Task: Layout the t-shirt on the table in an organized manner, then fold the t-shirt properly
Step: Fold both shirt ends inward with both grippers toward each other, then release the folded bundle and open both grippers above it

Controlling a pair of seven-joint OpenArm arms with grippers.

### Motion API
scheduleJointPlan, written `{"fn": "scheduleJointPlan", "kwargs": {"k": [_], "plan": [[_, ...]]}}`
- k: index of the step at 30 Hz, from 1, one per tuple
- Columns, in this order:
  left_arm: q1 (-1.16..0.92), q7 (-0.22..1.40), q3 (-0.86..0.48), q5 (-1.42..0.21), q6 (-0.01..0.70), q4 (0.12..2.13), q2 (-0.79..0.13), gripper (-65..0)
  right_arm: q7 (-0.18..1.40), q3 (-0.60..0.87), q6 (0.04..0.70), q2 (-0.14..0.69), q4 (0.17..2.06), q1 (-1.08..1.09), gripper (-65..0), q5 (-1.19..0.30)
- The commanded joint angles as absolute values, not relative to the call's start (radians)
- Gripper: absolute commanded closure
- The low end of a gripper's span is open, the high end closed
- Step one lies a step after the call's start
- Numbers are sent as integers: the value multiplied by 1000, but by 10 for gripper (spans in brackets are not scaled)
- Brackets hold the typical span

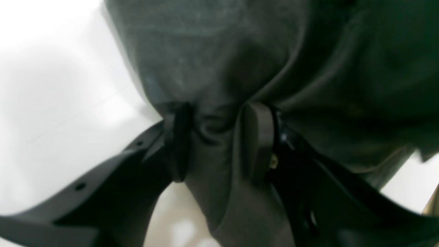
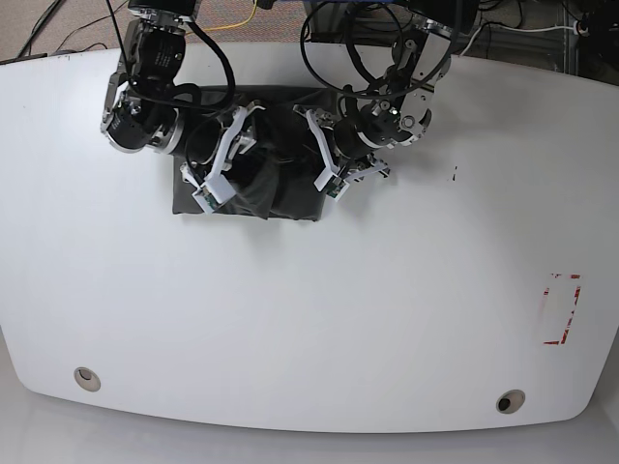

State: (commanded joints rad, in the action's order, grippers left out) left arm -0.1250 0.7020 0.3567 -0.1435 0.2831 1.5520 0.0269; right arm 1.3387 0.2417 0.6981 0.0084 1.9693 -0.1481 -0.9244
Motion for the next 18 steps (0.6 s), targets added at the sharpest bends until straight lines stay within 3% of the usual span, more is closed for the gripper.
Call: {"fn": "scheduleJointPlan", "kwargs": {"k": [7,18], "plan": [[-125,702,354,-145,283,1555,27,-237,1339,237,698,-21,1969,-150,-648,-928],[-162,702,289,-145,285,1721,25,-237,1340,277,698,-5,1974,-151,-650,-937]]}}
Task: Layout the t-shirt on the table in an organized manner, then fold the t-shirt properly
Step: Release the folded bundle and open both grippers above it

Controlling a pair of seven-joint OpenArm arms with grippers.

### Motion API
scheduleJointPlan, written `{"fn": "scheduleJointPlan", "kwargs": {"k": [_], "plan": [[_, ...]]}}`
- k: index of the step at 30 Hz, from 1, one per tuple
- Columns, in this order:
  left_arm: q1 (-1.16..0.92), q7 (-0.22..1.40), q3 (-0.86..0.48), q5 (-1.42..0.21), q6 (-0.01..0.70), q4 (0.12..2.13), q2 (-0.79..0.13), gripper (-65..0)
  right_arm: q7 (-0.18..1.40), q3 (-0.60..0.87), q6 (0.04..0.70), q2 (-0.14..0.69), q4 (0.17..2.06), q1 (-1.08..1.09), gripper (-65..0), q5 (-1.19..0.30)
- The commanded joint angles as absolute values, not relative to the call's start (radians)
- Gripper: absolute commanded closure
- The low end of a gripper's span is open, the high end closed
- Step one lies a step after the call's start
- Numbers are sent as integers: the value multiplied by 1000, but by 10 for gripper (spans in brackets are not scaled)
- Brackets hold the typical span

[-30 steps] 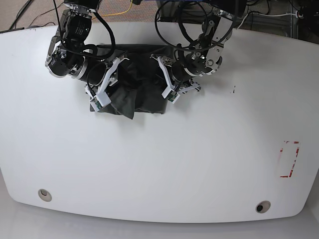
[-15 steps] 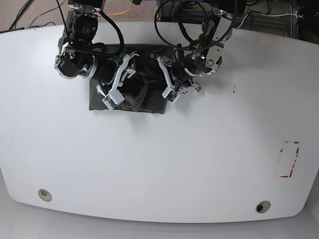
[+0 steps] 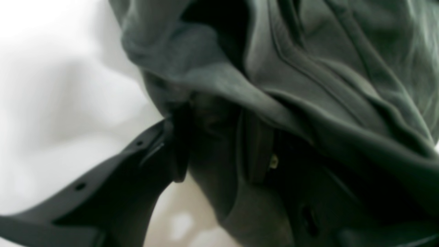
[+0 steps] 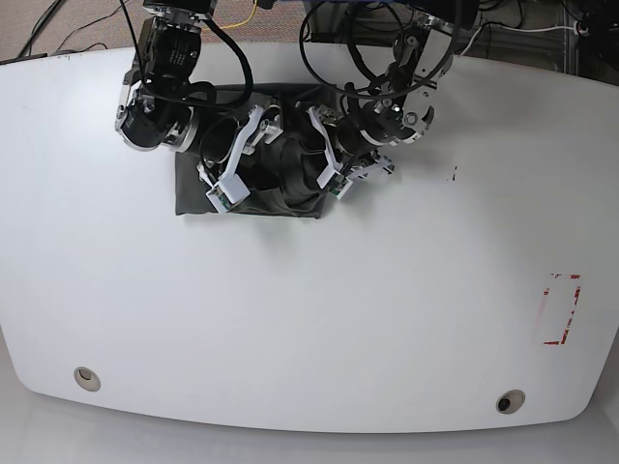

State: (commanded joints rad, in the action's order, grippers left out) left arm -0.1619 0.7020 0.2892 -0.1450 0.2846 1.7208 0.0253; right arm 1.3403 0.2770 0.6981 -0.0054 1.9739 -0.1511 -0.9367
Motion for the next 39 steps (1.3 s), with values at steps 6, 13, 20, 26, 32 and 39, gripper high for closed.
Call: {"fn": "scheduleJointPlan", "kwargs": {"k": [6,13,20,26,32,39], "plan": [[-177,702,209,-145,285,1857,21,-237,1340,309,698,64,1974,-154,-650,-1009],[-199,693,58,-147,285,1940,21,-239,1340,348,698,91,1971,-166,-650,-1020],[-171,607,-208,-147,285,1975,24,-239,1340,343,698,87,1968,-182,-650,-990],[-104,564,-432,-142,285,1971,-16,-239,1340,277,698,47,1968,-199,-650,-954],[-73,565,-512,-143,285,1971,-93,-239,1339,216,698,1,1948,-202,-650,-900],[-77,621,-469,-148,300,1971,-108,-239,1336,188,698,-27,1913,-148,-650,-898]]}}
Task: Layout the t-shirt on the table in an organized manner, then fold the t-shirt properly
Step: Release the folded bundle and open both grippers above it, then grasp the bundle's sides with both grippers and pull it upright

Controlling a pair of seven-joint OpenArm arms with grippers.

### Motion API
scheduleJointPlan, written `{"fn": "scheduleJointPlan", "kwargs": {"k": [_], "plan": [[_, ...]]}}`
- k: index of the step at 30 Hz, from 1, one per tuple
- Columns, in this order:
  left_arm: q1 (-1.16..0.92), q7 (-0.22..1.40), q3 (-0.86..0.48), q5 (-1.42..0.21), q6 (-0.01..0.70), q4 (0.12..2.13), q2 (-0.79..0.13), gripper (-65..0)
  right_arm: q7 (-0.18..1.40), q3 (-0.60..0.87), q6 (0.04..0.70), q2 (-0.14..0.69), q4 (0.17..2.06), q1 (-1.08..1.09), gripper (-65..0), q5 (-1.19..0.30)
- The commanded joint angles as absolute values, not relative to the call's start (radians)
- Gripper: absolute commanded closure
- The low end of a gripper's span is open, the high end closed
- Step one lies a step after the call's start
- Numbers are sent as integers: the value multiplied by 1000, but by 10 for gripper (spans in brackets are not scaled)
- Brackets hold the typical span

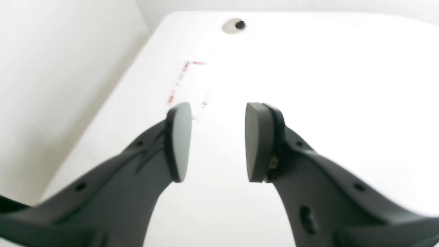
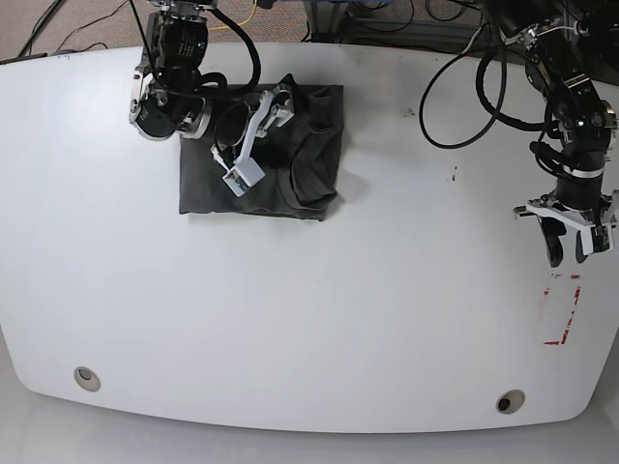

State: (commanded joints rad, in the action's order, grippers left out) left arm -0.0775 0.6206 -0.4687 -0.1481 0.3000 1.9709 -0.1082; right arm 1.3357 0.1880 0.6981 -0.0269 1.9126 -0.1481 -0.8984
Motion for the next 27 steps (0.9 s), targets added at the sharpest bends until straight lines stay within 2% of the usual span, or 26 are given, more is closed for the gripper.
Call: {"fn": "scheduleJointPlan", "kwargs": {"k": [3,7,10,12,13,14,16,17,21,27], "plan": [[-81,707,-381,-186,369,1971,-107,-239,1336,194,698,-15,1913,-120,-650,-895],[-105,774,-274,-265,429,1972,-73,-239,1336,254,698,67,1908,-74,-642,-877],[-145,785,-188,-303,430,1975,-38,-239,1336,291,698,133,1906,-50,-517,-840],[-168,783,-134,-308,430,1975,-27,-239,1336,305,698,173,1905,-39,-411,-829],[-183,782,-85,-303,430,1975,-18,-237,1334,306,698,206,1905,-30,-314,-816],[-193,782,-53,-298,430,1975,-10,-237,1328,306,698,228,1903,-25,-250,-811],[-220,779,22,-282,430,1975,4,-237,1307,302,698,268,1903,-27,-141,-803],[-243,777,65,-269,430,1977,8,-237,1294,292,698,286,1903,-28,-113,-799],[-308,723,176,-202,429,1972,12,-236,1244,259,698,349,1891,-53,-103,-785],[-377,547,321,-25,429,1960,12,-236,1093,197,698,374,1860,-97,-103,-650]]}}
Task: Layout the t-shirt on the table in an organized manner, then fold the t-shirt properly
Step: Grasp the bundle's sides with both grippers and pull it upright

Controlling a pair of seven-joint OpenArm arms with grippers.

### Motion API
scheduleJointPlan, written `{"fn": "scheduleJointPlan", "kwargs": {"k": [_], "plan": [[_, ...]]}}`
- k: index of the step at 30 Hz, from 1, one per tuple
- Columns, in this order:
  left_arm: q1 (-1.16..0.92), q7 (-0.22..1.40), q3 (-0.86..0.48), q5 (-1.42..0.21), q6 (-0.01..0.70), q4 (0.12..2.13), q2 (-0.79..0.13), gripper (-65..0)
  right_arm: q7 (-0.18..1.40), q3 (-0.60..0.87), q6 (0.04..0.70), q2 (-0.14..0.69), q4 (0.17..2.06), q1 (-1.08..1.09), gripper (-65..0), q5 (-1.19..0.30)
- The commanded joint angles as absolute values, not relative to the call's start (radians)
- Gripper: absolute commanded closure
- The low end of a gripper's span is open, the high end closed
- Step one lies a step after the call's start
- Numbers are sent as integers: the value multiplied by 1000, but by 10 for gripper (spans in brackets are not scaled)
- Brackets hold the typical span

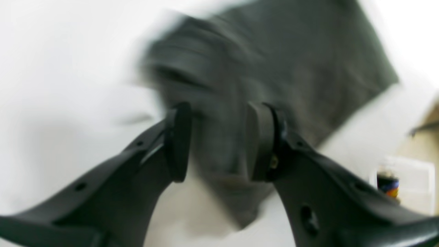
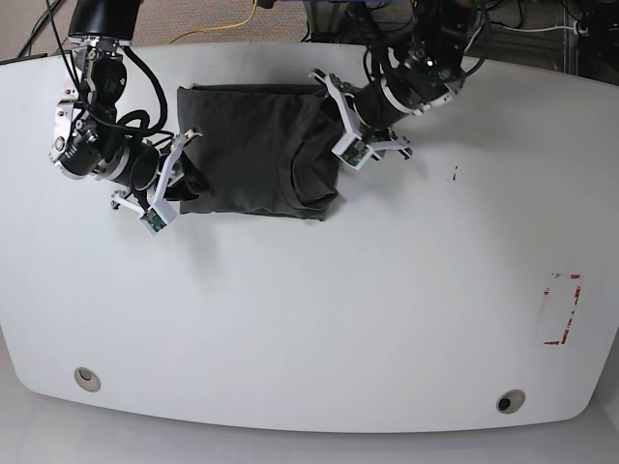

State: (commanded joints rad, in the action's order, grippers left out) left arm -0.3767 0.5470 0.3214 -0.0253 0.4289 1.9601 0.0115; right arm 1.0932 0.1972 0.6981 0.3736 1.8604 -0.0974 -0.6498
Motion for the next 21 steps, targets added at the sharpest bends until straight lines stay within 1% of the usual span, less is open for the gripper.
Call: {"fn": "scheduleJointPlan", "kwargs": {"k": [2,5,7,10,16,21], "plan": [[-378,532,355,30,429,1933,12,-236,1023,173,698,372,1844,-114,-103,-573],[-372,530,366,68,429,1871,12,-236,924,153,698,366,1801,-131,-103,-458],[-355,529,366,73,429,1819,10,-236,875,151,698,363,1762,-134,-103,-397],[-291,529,366,74,429,1730,-13,-236,779,156,698,334,1685,-136,-103,-305],[-180,529,366,68,430,1583,-79,-236,687,157,698,315,1653,-180,-97,-237],[-59,529,367,68,433,1514,-110,-236,680,157,698,255,1709,-252,-95,-225]]}}
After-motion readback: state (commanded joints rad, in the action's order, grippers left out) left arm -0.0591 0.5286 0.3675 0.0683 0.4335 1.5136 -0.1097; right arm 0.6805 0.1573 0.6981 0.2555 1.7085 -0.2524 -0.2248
